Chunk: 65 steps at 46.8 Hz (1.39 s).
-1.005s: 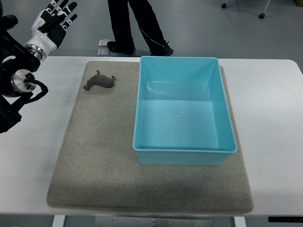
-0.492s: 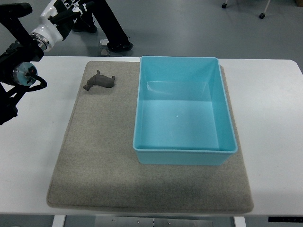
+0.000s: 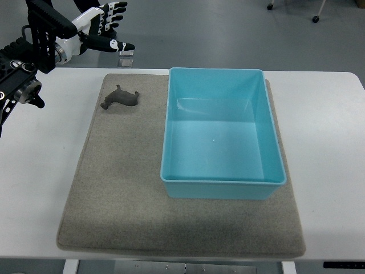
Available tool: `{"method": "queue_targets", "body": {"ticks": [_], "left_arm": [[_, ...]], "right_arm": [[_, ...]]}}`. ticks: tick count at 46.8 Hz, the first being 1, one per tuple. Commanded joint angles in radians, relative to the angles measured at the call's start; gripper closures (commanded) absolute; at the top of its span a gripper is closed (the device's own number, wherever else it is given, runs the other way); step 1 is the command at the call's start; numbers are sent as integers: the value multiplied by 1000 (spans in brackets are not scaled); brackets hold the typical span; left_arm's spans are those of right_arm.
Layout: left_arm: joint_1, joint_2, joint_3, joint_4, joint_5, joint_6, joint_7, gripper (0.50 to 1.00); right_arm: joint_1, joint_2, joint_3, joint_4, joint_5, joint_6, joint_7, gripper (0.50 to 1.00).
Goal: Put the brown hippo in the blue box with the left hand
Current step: 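Reach the left hand forward over the brown hippo, then lower the left hand and close fingers around the brown hippo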
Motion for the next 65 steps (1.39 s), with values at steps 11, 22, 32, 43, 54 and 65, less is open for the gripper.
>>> {"method": "queue_targets", "body": {"ticks": [11, 22, 32, 43, 54, 65], "left_arm": [[-89, 54, 302, 0, 104, 0, -8, 527], [-98, 54, 353, 0, 219, 8, -12, 536], [-85, 54, 354, 2, 323, 11, -14, 536], [-83, 54, 422, 11, 329, 41, -20, 561], [-84, 49, 431, 11, 329, 69, -20, 611], [-72, 42, 431, 11, 331, 70, -20, 666]], "right_arm": [[1, 0, 0, 0, 1, 0, 0, 564], [-1, 0, 0, 0, 1, 0, 0, 564], [1, 0, 0, 0, 1, 0, 0, 564], [-1, 0, 0, 0, 1, 0, 0, 564], [1, 0, 0, 0, 1, 0, 0, 564], [1, 0, 0, 0, 1, 0, 0, 564]]}}
